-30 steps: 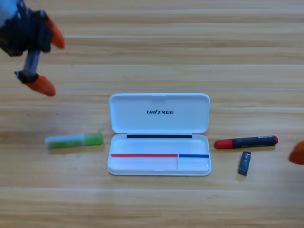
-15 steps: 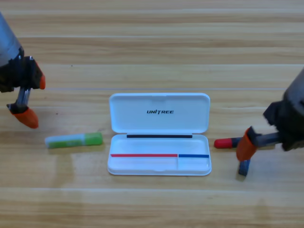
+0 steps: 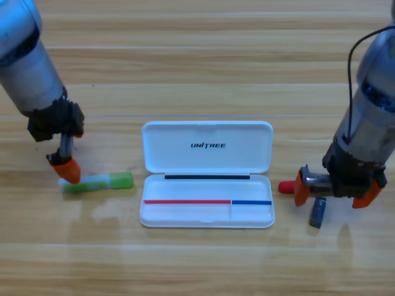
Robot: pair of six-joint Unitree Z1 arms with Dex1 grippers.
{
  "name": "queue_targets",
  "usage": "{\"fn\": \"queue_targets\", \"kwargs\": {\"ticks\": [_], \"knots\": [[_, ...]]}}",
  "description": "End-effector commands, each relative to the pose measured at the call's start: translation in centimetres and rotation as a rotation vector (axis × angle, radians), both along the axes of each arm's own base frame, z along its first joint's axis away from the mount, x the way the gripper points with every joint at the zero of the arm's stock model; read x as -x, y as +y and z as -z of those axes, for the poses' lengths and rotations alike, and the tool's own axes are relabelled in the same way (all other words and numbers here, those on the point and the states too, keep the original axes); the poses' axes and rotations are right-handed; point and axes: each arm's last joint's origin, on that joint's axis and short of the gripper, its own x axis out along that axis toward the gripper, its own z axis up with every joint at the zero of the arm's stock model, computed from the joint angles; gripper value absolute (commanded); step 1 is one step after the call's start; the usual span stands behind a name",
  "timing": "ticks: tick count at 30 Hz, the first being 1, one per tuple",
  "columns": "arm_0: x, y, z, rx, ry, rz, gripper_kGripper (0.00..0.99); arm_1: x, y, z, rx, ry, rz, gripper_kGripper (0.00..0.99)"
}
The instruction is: Clean up eraser and pencils
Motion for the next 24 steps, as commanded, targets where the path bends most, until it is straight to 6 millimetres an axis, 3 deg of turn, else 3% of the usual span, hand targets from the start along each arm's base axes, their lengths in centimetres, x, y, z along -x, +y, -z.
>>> {"fn": "queue_targets", "kwargs": {"ticks": [1,4,9,17,20,24], "knots": [[0.1,-1.4,3.0,-0.015,0.064,0.027,0.962,-2.0,0.1,3.4,0.036,0.039,0.067,0.89],[0.0,-1.6,3.7,-0.014,0.065,0.031,0.962,-2.3,0.4,3.9,0.041,0.049,0.069,0.821],[0.0,-1.7,4.7,-0.012,0.078,0.032,0.963,-2.3,0.6,4.5,0.032,0.074,0.075,0.798],[-0.1,-2.0,5.7,-0.008,0.092,0.03,0.96,-2.3,1.1,5.1,0.015,0.104,0.063,0.287],[0.0,-2.2,5.9,-0.009,0.095,0.035,0.957,-1.9,1.2,4.8,-0.003,0.118,0.053,0.037],[0.0,-2.5,6.2,-0.009,0.095,0.036,0.917,-1.6,1.3,3.6,-0.011,0.116,-0.018,0.0]]}}
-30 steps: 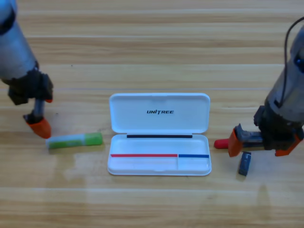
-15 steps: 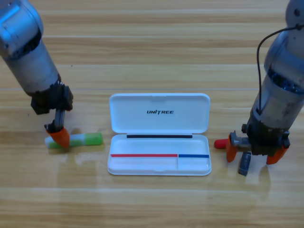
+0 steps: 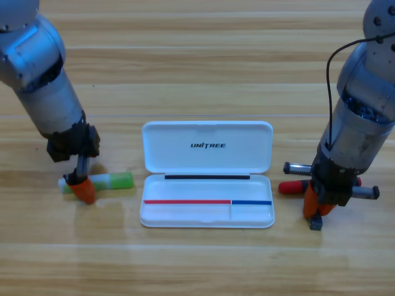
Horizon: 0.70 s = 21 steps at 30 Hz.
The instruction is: Clean up eraser and pencils
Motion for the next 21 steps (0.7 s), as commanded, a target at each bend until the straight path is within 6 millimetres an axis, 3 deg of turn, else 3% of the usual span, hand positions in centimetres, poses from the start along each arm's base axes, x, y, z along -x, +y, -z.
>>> {"fn": "queue_targets", "kwargs": {"ticks": [1,4,7,10,12,13,17,21], "knots": [[0.3,-1.1,2.3,-0.012,0.05,0.015,0.904,-0.2,0.3,0.6,0.011,0.054,-0.097,0.0],[0.2,-1.1,2.7,-0.015,0.056,0.01,0.841,0.9,0.4,-2.3,0.019,0.06,-0.343,0.0],[0.2,-1.2,3.0,-0.019,0.064,0.007,0.692,2.0,0.5,-5.0,0.013,0.04,-0.634,0.0],[0.0,-1.3,3.1,-0.021,0.066,0.015,0.396,2.5,1.2,-6.3,-0.024,0.023,-1.007,0.0],[-0.1,-1.5,3.2,-0.026,0.067,0.022,0.078,2.4,1.6,-6.2,-0.027,0.013,-1.106,0.0],[-0.1,-1.7,3.0,-0.026,0.062,0.023,0.0,2.4,1.9,-6.2,-0.028,0.011,-1.16,0.0],[-0.1,-1.7,1.5,-0.027,0.051,0.021,0.0,2.2,3.7,-5.5,-0.024,-0.016,-1.403,0.0],[0.1,-2.5,-1.7,-0.033,0.059,0.038,0.0,0.9,5.7,-4.3,0.026,-0.041,-1.5,0.0]]}}
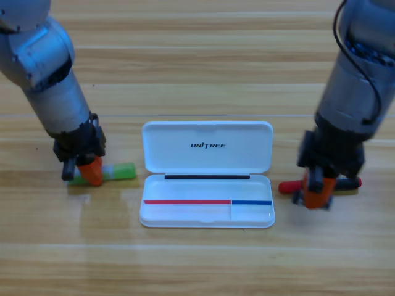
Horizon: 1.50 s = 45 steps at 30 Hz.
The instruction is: Clean up eraser and pencils
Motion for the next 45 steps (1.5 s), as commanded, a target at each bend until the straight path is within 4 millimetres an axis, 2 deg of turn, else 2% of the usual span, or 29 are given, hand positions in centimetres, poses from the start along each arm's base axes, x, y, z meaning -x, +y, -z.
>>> {"fn": "queue_targets", "kwargs": {"ticks": [1,7,13,17,22,34,35,39,40,43,45], "knots": [[0.4,-2.0,-2.5,-0.032,0.048,0.04,0.0,-0.7,3.9,3.6,0.075,-0.01,-0.143,0.0],[1.8,-4.2,-8.7,0.004,0.024,0.058,0.0,-1.2,5.9,5.0,0.078,-0.023,-0.26,0.0],[3.5,-5.5,-11.7,0.046,0.024,0.074,0.0,-0.7,7.3,5.8,0.071,-0.011,-0.297,0.0],[4.1,-6.0,-12.5,0.057,0.023,0.081,0.0,-0.9,8.0,6.1,0.056,-0.007,-0.302,0.0],[4.4,-6.1,-12.5,0.055,0.027,0.082,0.0,-1.4,8.6,6.8,0.058,-0.005,-0.302,0.0],[4.8,-5.9,-12.5,0.048,0.034,0.083,0.0,-1.6,8.8,7.2,0.062,-0.008,-0.297,0.0],[4.9,-5.9,-12.5,0.047,0.035,0.083,0.0,-1.6,8.8,7.2,0.063,-0.009,-0.296,0.029],[4.9,-5.8,-12.4,0.045,0.036,0.082,0.0,-1.9,8.5,7.1,0.075,-0.018,-0.277,0.764],[4.9,-5.8,-12.4,0.045,0.036,0.082,0.0,-1.9,8.4,6.9,0.08,-0.027,-0.272,0.844],[4.8,-5.9,-12.4,0.045,0.038,0.08,0.0,-1.6,7.8,5.5,0.083,-0.045,-0.272,0.876],[4.8,-5.9,-12.3,0.047,0.039,0.077,0.0,-1.0,7.0,3.9,0.077,-0.051,-0.274,0.89]]}}
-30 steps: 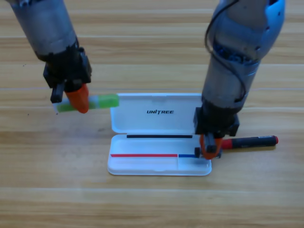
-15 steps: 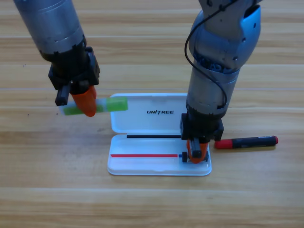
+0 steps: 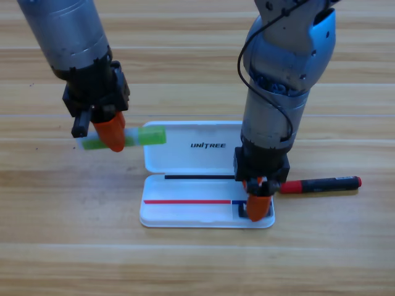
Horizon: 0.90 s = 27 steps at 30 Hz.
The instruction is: Clean up eraser and pencils
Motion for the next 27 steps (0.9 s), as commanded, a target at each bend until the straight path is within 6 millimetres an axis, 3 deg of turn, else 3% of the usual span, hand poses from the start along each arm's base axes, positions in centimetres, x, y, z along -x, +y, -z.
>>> {"fn": "queue_targets", "kwargs": {"ticks": [1,6,10,19,27], "knots": [[0.8,-0.3,0.2,-0.005,0.026,0.008,0.0,1.6,-1.2,-1.6,0.042,-0.002,-0.014,0.89],[0.8,-1.4,1.1,-0.008,0.04,0.022,0.0,3.2,-5.2,-5.4,0.032,-0.035,-0.002,0.891],[0.8,-3.1,2.5,-0.014,0.055,0.044,0.0,2.1,-8.4,-5.7,0.058,-0.044,0.018,0.896],[0.5,-7.3,7.5,-0.035,0.088,0.095,0.0,-4.3,-11.7,0.1,0.117,-0.065,0.019,0.894],[0.0,-9.1,10.6,-0.054,0.107,0.102,0.0,-5.7,-11.4,3.1,0.1,-0.03,-0.013,0.891]]}}
